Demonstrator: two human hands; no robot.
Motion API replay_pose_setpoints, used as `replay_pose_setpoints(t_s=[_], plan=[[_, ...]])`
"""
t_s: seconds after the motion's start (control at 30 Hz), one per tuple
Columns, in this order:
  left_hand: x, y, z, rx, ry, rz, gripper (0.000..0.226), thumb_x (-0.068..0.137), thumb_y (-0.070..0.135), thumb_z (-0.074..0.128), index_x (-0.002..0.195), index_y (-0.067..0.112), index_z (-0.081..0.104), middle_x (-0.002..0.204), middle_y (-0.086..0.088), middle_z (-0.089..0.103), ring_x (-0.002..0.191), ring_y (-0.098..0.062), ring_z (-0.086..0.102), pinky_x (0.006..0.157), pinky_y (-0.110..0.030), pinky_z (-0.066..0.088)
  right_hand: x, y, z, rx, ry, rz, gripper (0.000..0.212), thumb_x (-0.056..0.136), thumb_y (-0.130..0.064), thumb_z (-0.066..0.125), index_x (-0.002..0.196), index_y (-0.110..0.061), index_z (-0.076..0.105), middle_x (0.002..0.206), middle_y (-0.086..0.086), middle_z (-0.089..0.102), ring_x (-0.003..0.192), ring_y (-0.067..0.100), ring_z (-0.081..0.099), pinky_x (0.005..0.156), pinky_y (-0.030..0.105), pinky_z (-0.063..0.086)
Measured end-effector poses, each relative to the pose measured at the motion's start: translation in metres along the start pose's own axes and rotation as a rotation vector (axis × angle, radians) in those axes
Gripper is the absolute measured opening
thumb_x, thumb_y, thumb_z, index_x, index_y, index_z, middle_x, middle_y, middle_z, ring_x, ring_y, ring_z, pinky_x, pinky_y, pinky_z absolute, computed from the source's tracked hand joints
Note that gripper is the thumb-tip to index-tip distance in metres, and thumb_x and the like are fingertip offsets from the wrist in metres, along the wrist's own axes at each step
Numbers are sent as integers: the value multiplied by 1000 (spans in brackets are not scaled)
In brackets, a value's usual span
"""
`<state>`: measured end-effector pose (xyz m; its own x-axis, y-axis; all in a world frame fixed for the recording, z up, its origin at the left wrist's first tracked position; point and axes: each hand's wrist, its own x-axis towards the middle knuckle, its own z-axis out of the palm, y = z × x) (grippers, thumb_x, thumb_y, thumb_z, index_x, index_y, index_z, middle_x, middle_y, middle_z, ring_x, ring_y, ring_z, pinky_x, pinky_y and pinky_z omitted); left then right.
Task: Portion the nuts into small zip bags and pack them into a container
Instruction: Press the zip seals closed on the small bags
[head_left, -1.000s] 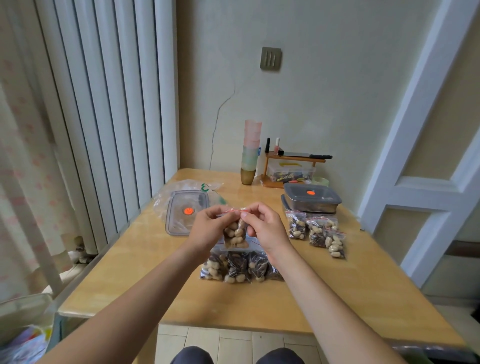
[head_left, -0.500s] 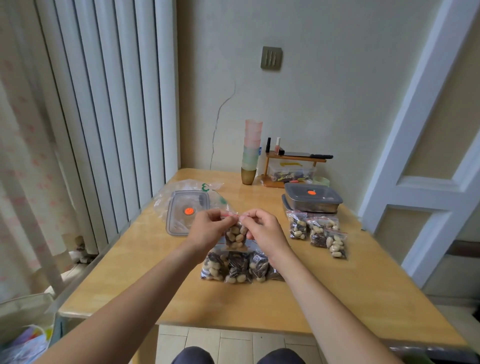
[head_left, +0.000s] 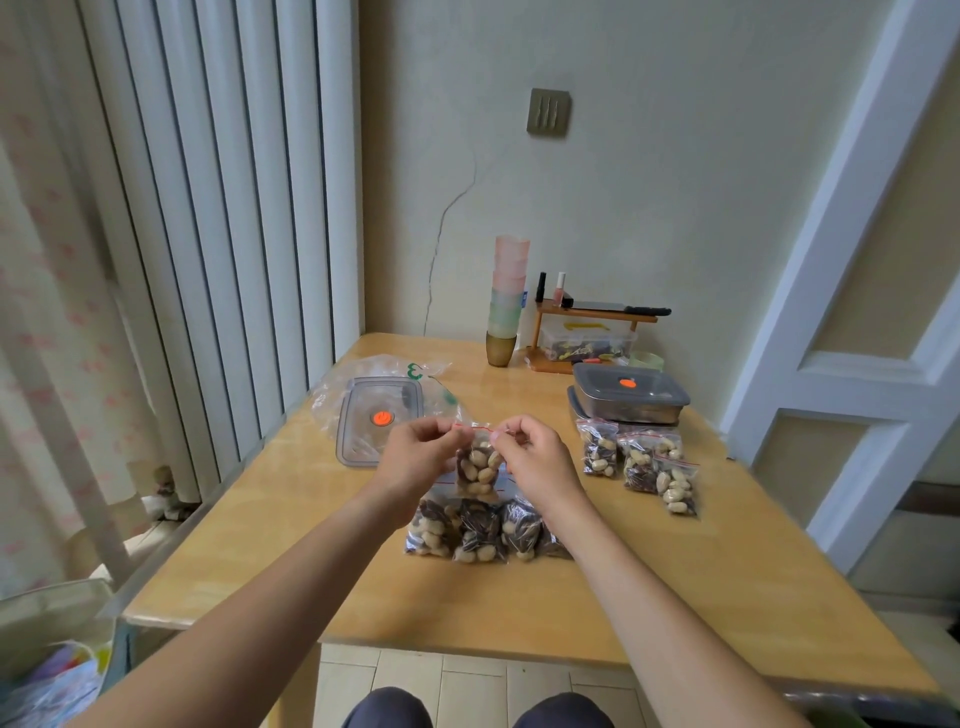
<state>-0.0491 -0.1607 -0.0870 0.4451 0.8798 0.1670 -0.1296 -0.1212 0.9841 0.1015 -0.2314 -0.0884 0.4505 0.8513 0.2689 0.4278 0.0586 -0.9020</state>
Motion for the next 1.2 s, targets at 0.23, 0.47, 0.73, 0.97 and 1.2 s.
replay_pose_setpoints(t_s=[0.23, 0.47, 0.73, 0.97, 1.2], plan=[[-2, 3, -2, 34, 1, 98, 13, 88, 10, 76, 85, -2, 75, 67, -1, 70, 57, -2, 60, 56, -15, 47, 0, -3, -4, -77, -49, -124, 15, 94, -25, 73, 83, -18, 68, 69, -20, 66, 66, -3, 56, 66, 14, 43], [-1, -10, 2, 196, 64, 174, 17, 96, 24, 66, 88, 10, 71, 79, -7, 72, 71, -11, 65, 64, -25, 52, 3, -7, 0, -125, -4, -106, 19, 91, -29, 77, 78, -19, 69, 64, -9, 54, 56, 1, 44, 54, 14, 36], [-2, -11, 2, 105, -90, 134, 20, 96, 22, 70, 89, 4, 71, 83, -11, 73, 77, -15, 66, 72, -29, 54, 3, -2, -11, -175, -115, -144, 14, 94, -25, 72, 82, -23, 65, 62, -9, 40, 59, 7, 36, 56, 24, 32], [-8, -33, 23, 608, -100, 352, 20, 88, 32, 62, 75, 17, 61, 68, 7, 63, 69, -8, 55, 67, -29, 45, 2, 21, -49, -179, -372, -2, 10, 92, -26, 77, 90, -17, 74, 64, -9, 50, 59, 6, 43, 61, 26, 35], [-8, -60, 50, 1031, -46, 568, 22, 85, 38, 41, 84, 19, 51, 83, 6, 50, 83, -17, 41, 72, -35, 34, -6, 50, -82, -203, -105, 29, 5, 91, -29, 75, 92, -24, 75, 82, -10, 71, 66, 1, 59, 67, 23, 46]])
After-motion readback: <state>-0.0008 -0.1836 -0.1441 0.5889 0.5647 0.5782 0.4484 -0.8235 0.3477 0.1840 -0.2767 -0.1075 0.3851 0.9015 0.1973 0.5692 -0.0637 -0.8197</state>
